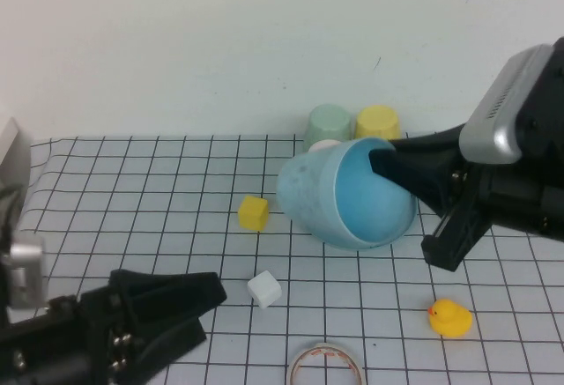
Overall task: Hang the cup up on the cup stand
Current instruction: Adjust the cup with two arms
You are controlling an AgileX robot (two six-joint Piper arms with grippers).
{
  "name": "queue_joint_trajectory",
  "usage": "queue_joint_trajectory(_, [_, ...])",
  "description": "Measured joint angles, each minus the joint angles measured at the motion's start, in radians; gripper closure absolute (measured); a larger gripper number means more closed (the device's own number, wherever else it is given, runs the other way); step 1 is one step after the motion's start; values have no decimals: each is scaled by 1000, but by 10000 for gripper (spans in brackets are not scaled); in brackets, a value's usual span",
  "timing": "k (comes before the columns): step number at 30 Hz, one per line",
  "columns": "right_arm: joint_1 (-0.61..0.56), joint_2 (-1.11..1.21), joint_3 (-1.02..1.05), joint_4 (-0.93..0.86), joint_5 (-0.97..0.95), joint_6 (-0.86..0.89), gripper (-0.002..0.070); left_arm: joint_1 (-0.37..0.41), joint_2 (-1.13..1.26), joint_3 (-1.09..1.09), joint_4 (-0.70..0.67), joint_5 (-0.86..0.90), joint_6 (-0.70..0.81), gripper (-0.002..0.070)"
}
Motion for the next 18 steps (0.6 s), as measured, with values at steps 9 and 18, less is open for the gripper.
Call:
queue_joint_trajectory(9, [0, -18, -4, 0, 14, -147, 660, 0, 136, -61, 0, 122, -239, -9])
queue_joint_trajectory(18, [0, -18, -4, 0, 27, -195, 660, 0, 137, -186, 0, 114, 296, -9])
